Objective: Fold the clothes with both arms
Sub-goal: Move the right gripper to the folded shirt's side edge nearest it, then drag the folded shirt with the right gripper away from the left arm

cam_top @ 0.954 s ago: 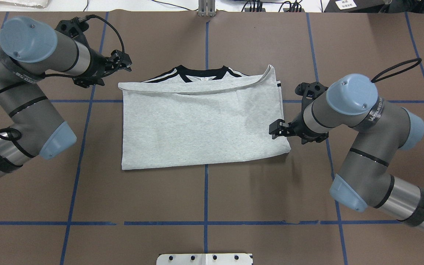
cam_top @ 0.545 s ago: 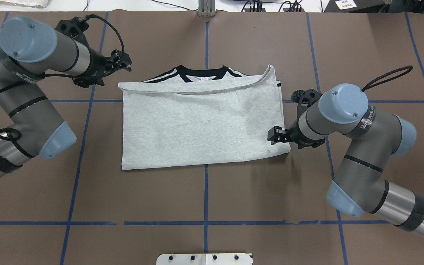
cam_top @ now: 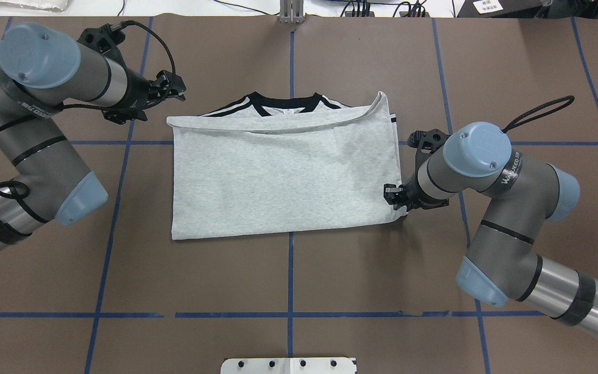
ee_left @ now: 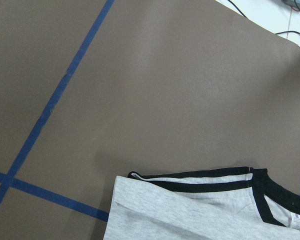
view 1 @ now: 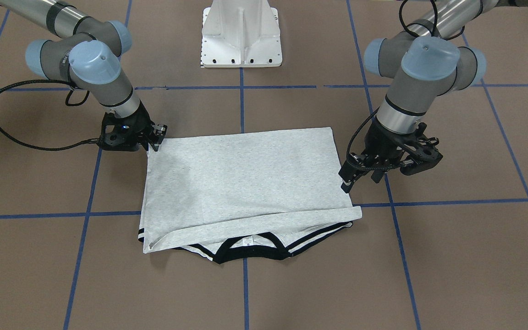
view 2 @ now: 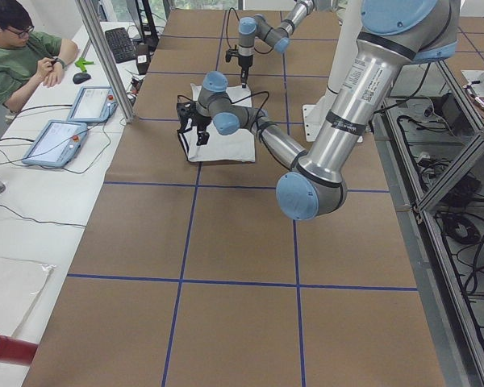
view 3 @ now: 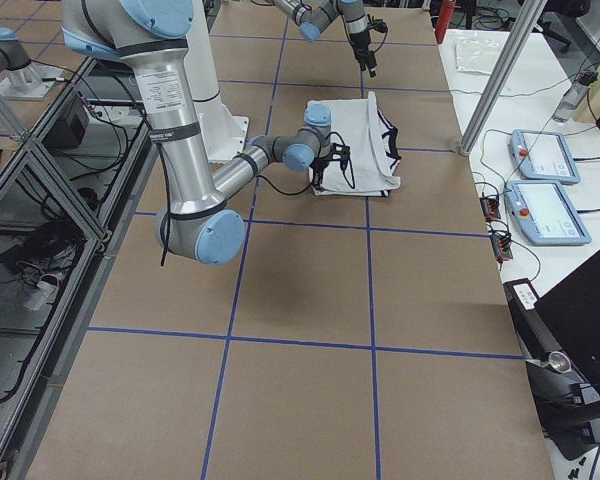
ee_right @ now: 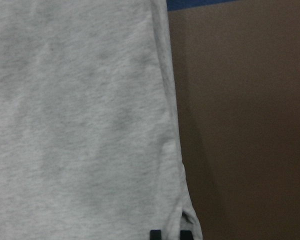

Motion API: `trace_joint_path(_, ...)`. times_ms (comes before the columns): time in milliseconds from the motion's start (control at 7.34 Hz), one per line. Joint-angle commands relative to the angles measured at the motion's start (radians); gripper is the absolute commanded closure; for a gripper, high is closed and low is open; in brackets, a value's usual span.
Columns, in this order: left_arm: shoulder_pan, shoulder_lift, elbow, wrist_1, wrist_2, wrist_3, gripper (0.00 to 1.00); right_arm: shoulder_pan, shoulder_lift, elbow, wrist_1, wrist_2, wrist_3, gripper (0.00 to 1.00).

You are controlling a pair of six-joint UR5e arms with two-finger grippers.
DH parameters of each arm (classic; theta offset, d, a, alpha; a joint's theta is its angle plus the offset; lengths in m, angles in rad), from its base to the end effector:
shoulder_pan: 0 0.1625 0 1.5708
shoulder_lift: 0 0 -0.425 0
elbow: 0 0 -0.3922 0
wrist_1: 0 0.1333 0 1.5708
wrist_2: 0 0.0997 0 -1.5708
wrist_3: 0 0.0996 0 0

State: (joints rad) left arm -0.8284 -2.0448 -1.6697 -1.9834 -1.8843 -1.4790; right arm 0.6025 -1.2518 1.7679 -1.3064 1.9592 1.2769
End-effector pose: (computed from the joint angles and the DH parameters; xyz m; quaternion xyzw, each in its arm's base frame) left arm 0.3690 -0.5539 0.2973 0.0842 0.4797 -0.2444 0.8385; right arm -0.4485 -0.4245 0.3679 0.0009 -0.4137 0.0669 0.9079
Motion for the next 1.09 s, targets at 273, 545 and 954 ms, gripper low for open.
trace_joint_path(273, 0.000, 0.000, -0.001, 0.000, 0.001, 0.000, 0.01, 0.011, -0.133, 0.162, -0.005, 0.013, -0.010, 1.00)
trace_joint_path(545, 0.002, -0.002, 0.001, 0.000, 0.002, -0.001, 0.01, 0.007, -0.324, 0.357, -0.004, 0.013, -0.031, 1.00)
trace_joint_path(954, 0.003, -0.002, -0.004, 0.000, 0.004, -0.001, 0.01, -0.161, -0.548, 0.519, -0.004, 0.081, -0.028, 1.00)
